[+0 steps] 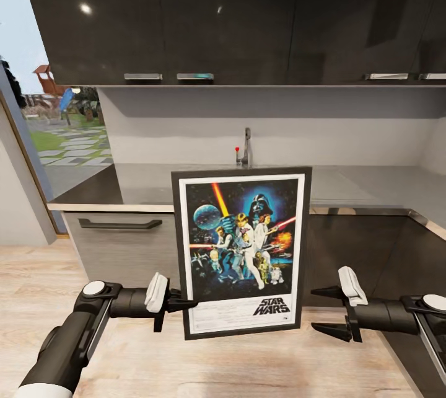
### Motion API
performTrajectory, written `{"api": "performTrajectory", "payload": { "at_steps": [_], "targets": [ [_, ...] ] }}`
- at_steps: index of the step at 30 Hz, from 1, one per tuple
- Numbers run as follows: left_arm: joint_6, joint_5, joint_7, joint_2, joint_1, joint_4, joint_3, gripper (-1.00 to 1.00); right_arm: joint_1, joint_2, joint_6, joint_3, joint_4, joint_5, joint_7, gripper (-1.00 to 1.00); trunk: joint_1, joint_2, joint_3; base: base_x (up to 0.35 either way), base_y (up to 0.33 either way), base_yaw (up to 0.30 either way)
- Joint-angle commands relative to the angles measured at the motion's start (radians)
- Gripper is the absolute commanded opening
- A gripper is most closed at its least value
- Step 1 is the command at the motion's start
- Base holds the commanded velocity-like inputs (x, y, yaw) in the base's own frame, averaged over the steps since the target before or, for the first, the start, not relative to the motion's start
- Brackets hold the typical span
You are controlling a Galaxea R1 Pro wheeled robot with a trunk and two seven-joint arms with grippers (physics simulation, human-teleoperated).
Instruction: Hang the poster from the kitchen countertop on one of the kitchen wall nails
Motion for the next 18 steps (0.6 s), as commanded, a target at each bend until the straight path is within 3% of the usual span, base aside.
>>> {"api": "performTrajectory", "payload": {
  "at_steps": [1,18],
  "targets": [
    [0.006,-0.006,-0.004,0.001,-0.001,-0.001,0.002,-1.0,-0.001,0.0,0.01,-0.001,-0.001,0.005,0.006,1.0,0.0,-0.001,-0.001,0.0,0.0,0.0],
    [0.007,-0.005,-0.004,0.002,-0.001,-0.003,0.002,-1.0,0.0,0.009,0.006,0.003,0.0,0.004,0.004,1.0,0.0,-0.001,-0.001,0.0,0.0,0.0]
  ]
}}
